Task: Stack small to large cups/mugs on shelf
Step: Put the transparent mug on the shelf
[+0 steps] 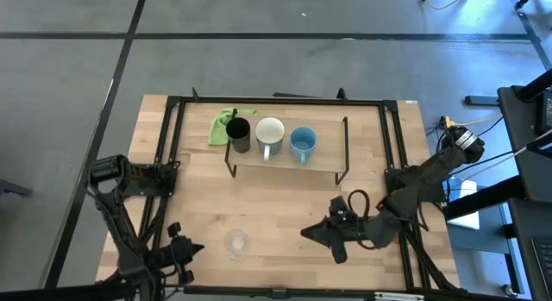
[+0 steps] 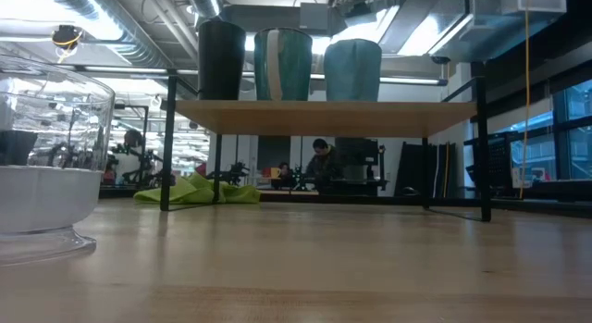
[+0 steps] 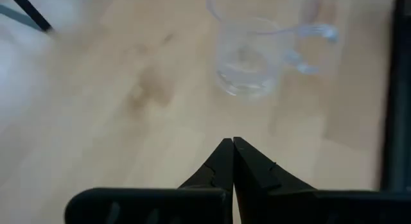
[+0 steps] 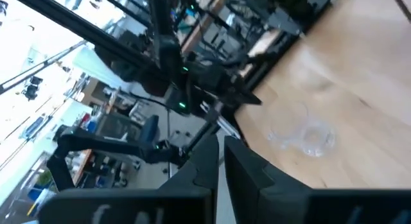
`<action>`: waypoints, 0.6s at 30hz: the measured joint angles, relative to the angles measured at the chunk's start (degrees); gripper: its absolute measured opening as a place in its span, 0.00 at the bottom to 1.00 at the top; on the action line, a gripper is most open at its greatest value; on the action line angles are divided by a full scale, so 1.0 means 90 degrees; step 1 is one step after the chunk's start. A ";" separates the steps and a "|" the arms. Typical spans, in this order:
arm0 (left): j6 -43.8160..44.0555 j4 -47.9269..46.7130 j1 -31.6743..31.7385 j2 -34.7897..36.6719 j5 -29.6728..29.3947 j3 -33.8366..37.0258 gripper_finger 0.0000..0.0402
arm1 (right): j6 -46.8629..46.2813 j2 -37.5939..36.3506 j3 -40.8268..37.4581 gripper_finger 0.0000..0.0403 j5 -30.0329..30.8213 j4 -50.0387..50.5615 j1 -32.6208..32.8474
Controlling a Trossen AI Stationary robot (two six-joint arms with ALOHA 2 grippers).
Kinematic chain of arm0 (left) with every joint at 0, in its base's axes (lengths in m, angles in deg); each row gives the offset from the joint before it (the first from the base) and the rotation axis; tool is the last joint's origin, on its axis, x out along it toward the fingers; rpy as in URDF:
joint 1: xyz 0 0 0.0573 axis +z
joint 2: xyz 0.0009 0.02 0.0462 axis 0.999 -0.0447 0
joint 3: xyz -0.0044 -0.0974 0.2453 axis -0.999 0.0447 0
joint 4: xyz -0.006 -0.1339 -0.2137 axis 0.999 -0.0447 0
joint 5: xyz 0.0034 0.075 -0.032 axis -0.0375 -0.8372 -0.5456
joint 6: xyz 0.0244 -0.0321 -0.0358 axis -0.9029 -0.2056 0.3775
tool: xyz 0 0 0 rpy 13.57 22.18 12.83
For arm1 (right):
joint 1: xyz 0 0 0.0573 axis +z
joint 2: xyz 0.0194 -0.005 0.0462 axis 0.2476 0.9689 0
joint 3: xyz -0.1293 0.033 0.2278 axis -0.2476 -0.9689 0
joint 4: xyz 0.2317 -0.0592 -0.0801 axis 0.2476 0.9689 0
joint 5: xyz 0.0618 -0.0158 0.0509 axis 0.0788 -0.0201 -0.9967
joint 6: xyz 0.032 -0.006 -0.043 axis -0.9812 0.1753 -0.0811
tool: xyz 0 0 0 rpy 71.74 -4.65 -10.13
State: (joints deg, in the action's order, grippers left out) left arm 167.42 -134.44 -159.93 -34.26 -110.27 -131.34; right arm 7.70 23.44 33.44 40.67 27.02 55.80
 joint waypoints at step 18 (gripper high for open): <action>-0.2831 0.4276 0.0649 0.0539 -0.0509 0.2095 0.00 | -0.0619 0.0002 0.0293 0.07 0.0281 0.0109 0.0083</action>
State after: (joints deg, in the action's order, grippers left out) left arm 141.93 -95.95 -154.09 -29.41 -114.84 -112.49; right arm 2.13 23.46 36.08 43.20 28.01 56.55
